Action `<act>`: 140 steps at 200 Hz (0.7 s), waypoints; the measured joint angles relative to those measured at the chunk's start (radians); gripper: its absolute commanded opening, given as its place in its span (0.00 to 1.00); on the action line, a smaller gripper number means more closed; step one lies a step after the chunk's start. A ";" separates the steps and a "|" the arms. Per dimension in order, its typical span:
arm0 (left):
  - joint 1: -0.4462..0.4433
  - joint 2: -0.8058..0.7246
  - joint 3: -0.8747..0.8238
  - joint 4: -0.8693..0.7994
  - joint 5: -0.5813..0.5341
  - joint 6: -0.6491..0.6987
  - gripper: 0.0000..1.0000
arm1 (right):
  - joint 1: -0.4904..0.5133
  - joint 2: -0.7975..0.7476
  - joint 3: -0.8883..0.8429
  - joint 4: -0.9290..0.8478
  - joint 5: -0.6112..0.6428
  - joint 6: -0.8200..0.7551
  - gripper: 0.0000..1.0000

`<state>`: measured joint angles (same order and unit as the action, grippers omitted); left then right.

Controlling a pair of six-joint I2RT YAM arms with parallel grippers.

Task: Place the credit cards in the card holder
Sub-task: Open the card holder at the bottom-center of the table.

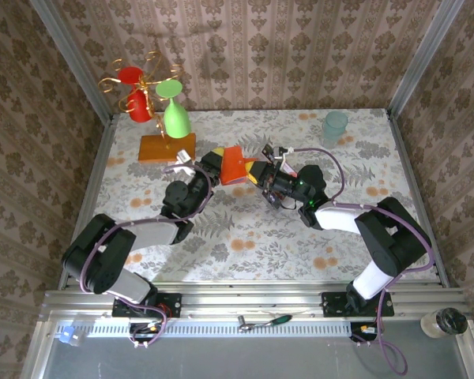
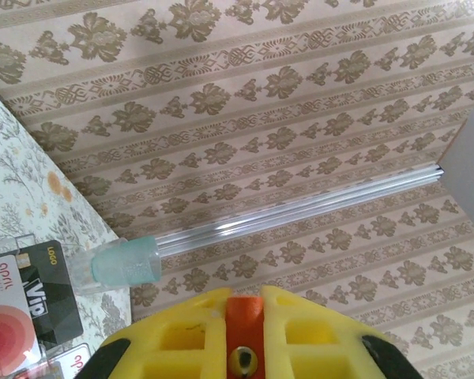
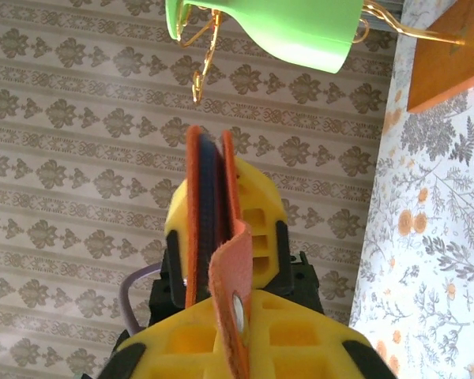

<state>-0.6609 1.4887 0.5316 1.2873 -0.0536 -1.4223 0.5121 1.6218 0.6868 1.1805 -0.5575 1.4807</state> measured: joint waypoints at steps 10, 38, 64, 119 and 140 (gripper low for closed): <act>0.000 0.004 0.000 0.000 -0.001 0.000 0.00 | -0.001 0.000 0.000 0.003 -0.001 -0.003 0.00; 0.000 0.005 0.000 -0.005 0.008 0.002 0.17 | -0.005 0.000 -0.015 0.008 -0.004 -0.010 0.00; -0.001 0.005 -0.008 -0.015 0.035 0.018 0.41 | -0.006 -0.007 -0.044 -0.008 -0.021 -0.031 0.00; 0.027 -0.001 -0.132 -0.027 0.076 0.058 0.60 | -0.004 -0.045 -0.093 -0.108 -0.058 -0.116 0.00; 0.049 -0.009 -0.175 -0.030 0.087 0.070 0.61 | -0.004 -0.045 -0.107 -0.116 -0.059 -0.130 0.00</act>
<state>-0.6117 1.4799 0.3561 1.2575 0.0330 -1.3525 0.5083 1.5764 0.5800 1.0641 -0.6167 1.3510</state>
